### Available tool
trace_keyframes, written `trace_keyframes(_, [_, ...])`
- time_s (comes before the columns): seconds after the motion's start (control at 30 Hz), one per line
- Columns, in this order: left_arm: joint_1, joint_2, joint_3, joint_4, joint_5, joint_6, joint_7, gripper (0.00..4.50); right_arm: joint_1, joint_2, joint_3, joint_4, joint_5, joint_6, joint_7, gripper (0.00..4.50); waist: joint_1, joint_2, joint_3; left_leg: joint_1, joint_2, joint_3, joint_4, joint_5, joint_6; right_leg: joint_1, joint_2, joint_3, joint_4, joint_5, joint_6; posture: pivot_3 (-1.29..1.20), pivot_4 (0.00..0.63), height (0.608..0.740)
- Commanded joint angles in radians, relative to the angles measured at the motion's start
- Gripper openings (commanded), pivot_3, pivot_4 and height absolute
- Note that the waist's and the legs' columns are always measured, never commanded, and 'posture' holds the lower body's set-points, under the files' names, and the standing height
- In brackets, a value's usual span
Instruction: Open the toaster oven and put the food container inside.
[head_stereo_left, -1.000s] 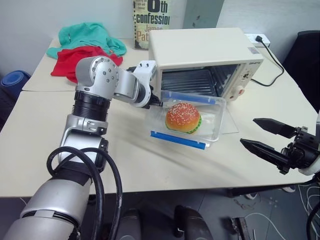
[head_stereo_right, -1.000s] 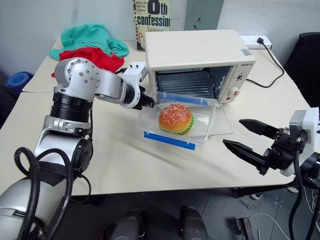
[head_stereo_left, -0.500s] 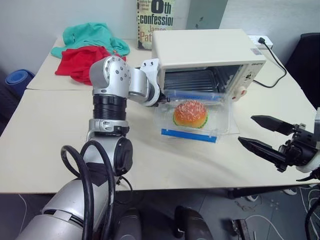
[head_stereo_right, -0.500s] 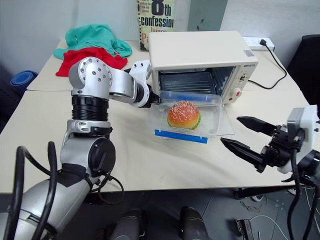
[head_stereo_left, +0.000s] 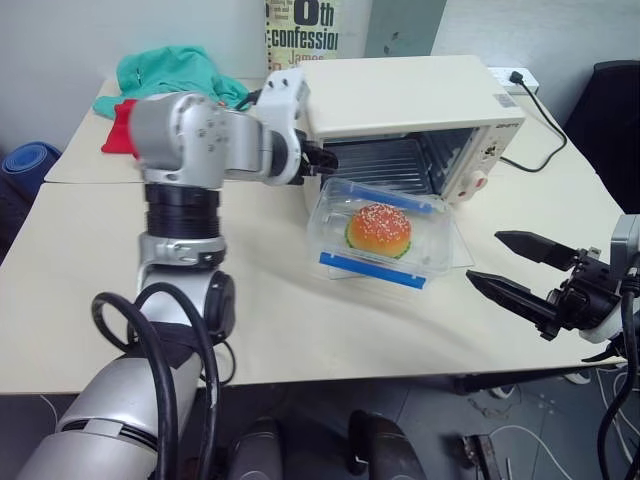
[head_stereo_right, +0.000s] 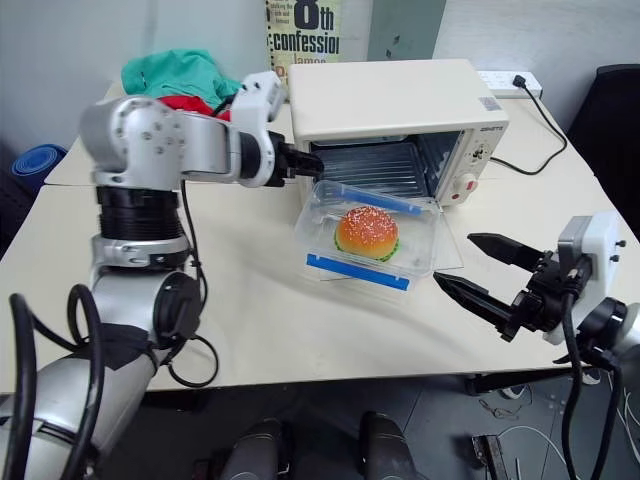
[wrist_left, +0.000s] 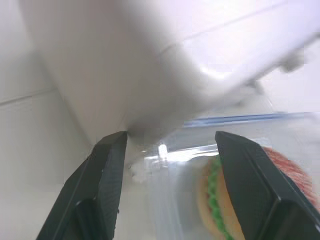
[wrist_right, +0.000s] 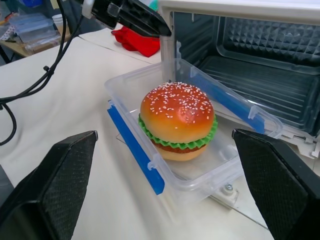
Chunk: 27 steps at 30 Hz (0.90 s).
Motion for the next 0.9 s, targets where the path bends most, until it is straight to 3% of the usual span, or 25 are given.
trace_keyframes(0.03, [0.049, 0.066, 0.001, -0.112, -0.101, -0.102, -0.22, 2.8, 0.007, -0.006, -0.032, -0.044, 0.072, 0.012, -0.031, 4.32, 0.003, 0.0, 0.0, 0.0, 0.0, 0.0, 0.001, 0.0, 0.0, 0.0, 0.0, 0.0, 0.0, 0.0, 0.0, 0.0, 0.15, 0.74])
trace_keyframes(0.1, [0.131, 0.161, -0.01, -0.16, -0.143, -0.222, -0.427, 2.36, 0.014, -0.001, -0.021, -0.058, 0.101, 0.021, -0.062, 3.88, 0.0, 0.0, 0.0, 0.0, 0.0, 0.0, 0.003, 0.0, 0.001, 0.0, 0.0, 0.0, 0.001, 0.0, 0.0, 0.0, 0.15, 0.74])
trace_keyframes(0.23, [0.321, 0.368, -0.102, -0.266, -0.172, -0.452, -0.868, 1.12, 0.039, 0.011, 0.02, -0.088, 0.13, 0.031, -0.11, 2.52, -0.01, 0.001, -0.001, 0.002, 0.001, 0.001, 0.002, 0.0, 0.0, 0.0, 0.0, 0.001, 0.003, -0.001, -0.001, 0.0, 0.15, 0.74])
trace_keyframes(0.33, [0.426, 0.46, -0.17, -0.272, -0.131, -0.583, -1.038, 0.17, 0.056, 0.026, 0.073, -0.113, 0.121, 0.027, -0.136, 1.46, -0.004, 0.001, -0.001, 0.005, 0.001, 0.001, 0.001, 0.0, 0.001, 0.002, 0.0, 0.001, 0.004, -0.002, -0.003, 0.0, 0.15, 0.74])
trace_keyframes(0.47, [0.524, 0.488, -0.273, -0.294, -0.037, -0.758, -1.125, 0.0, 0.036, 0.055, 0.173, -0.125, 0.086, 0.023, -0.189, 0.1, 0.006, 0.001, -0.001, 0.003, 0.001, -0.001, 0.004, -0.002, 0.006, 0.003, 0.0, 0.001, 0.004, -0.001, -0.003, 0.0, 0.15, 0.74])
trace_keyframes(0.67, [0.546, 0.386, -0.411, -0.254, 0.131, -0.916, -1.054, 0.0, -0.06, 0.102, 0.379, -0.066, -0.132, 0.019, -0.317, 0.04, 0.002, 0.001, -0.001, -0.002, 0.001, -0.002, 0.013, -0.005, 0.01, 0.003, 0.0, 0.001, 0.004, 0.0, -0.003, 0.0, 0.15, 0.74])
trace_keyframes(0.9, [0.48, 0.181, -0.441, -0.146, 0.21, -0.958, -0.925, 0.0, -0.203, 0.21, 0.425, 0.073, -0.296, -0.015, -0.431, 0.04, 0.001, 0.001, -0.001, -0.003, 0.001, -0.001, 0.015, -0.005, 0.01, 0.002, 0.0, 0.001, 0.005, 0.001, -0.001, 0.0, 0.15, 0.74])
